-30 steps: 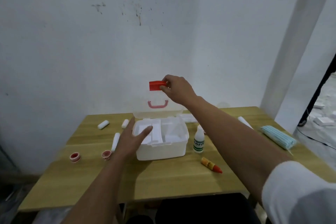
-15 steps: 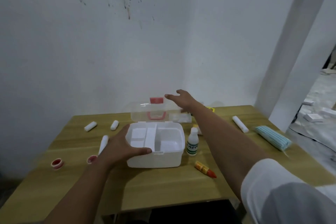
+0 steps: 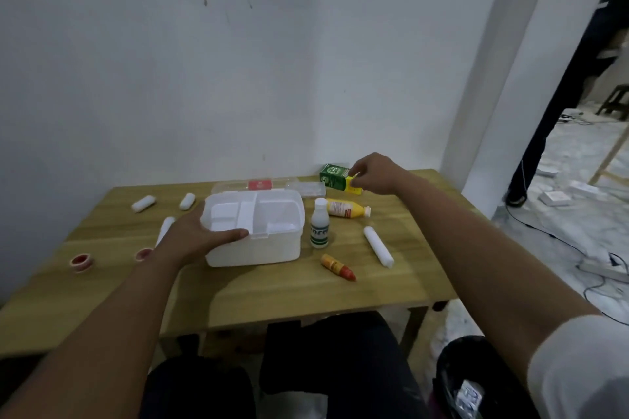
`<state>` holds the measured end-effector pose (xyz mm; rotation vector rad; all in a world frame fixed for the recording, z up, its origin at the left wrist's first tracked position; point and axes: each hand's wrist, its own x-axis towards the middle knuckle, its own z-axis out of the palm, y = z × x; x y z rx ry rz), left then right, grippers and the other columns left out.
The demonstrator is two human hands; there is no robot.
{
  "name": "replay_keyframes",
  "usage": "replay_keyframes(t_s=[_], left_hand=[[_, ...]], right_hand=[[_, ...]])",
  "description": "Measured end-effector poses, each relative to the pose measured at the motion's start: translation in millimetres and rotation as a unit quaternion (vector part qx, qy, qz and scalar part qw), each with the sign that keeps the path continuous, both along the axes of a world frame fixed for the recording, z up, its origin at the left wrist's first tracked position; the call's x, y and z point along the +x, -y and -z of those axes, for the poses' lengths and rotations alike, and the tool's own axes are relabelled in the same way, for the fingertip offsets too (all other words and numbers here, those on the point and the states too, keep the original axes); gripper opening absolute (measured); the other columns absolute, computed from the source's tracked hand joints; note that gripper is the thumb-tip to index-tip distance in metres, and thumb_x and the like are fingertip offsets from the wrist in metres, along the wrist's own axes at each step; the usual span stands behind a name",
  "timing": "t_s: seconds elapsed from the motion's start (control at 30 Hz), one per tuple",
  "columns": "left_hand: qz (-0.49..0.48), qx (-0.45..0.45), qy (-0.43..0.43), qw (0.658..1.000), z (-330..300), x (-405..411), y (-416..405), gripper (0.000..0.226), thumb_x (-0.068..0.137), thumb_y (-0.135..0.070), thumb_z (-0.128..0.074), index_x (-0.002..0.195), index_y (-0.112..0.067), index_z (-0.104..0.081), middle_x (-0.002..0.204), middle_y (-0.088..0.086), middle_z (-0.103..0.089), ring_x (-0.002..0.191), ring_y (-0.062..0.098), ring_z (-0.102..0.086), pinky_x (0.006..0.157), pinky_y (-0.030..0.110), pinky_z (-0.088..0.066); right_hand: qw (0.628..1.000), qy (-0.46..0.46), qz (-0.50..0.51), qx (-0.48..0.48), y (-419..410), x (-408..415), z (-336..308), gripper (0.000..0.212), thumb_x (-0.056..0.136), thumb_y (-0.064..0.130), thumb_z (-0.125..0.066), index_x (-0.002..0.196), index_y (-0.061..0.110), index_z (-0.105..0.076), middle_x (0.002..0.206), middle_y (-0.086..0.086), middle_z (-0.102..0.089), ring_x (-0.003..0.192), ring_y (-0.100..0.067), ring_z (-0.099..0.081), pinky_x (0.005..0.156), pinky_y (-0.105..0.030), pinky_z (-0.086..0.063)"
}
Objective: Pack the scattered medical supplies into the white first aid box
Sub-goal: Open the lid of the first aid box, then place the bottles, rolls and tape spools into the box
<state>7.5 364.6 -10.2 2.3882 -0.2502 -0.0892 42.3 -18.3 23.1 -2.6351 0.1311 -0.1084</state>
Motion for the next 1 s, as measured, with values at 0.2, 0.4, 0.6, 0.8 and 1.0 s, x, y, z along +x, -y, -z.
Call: replay_keyframes(t_s=[0.2, 0.4, 0.6, 0.8, 1.0], left_hand=[[-0.016, 0.031, 0.003, 0.999, 4.1, 2.4, -0.9, 0.132, 0.039, -0.096, -0.058, 0.153, -0.032, -0.036, 0.157, 0.002, -0.043, 0.137, 0.031, -0.046, 0.109, 0.053, -0.039], [-0.02, 0.034, 0.012, 0.999, 5.3, 1.1, 0.2, 0.128, 0.042, -0.097, -0.056, 0.152, -0.034, -0.038, 0.152, 0.003, -0.049, 0.134, 0.031, -0.049, 0.107, 0.054, -0.04], [-0.052, -0.043, 0.005, 0.998, 4.2, 0.1, 9.0, 0.119, 0.058, -0.077, -0.077, 0.156, -0.027, -0.032, 0.159, 0.003, -0.039, 0.139, 0.033, -0.041, 0.103, 0.048, -0.039], [-0.069, -0.064, 0.012, 0.995, 17.2, 14.8, 12.8, 0.102, 0.074, -0.052, -0.08, 0.158, -0.028, -0.027, 0.162, 0.002, -0.035, 0.146, 0.031, -0.03, 0.112, 0.049, -0.031], [-0.075, -0.067, 0.01, 0.995, 17.9, 16.6, 15.3, 0.104, 0.076, -0.044, -0.081, 0.159, -0.03, -0.021, 0.164, -0.001, -0.029, 0.15, 0.03, -0.022, 0.114, 0.051, -0.03]], right_hand=[[0.982, -0.03, 0.143, -0.117, 31.4, -34.9, 49.2, 0.042, 0.089, 0.022, -0.063, 0.131, 0.018, -0.064, 0.134, -0.006, -0.062, 0.122, -0.028, -0.059, 0.095, -0.039, -0.051], [0.954, -0.054, 0.258, -0.145, 83.7, -67.2, 80.2, 0.038, 0.09, 0.02, -0.055, 0.128, 0.021, -0.059, 0.13, -0.009, -0.056, 0.126, -0.033, -0.05, 0.103, -0.055, -0.043], [0.962, 0.014, 0.23, -0.146, 75.5, -41.4, 81.2, 0.038, 0.095, 0.032, -0.054, 0.131, 0.025, -0.062, 0.13, -0.006, -0.059, 0.126, -0.031, -0.051, 0.105, -0.053, -0.041], [0.987, 0.053, 0.149, -0.033, 42.6, 34.4, 80.4, 0.048, 0.093, 0.031, -0.062, 0.139, 0.018, -0.058, 0.14, -0.009, -0.058, 0.129, -0.028, -0.054, 0.101, -0.039, -0.047], [0.993, -0.01, 0.119, -0.004, 25.8, 98.1, 97.3, 0.076, 0.092, 0.034, -0.062, 0.158, 0.018, -0.028, 0.155, -0.014, -0.04, 0.138, -0.034, -0.045, 0.109, -0.047, -0.044]])
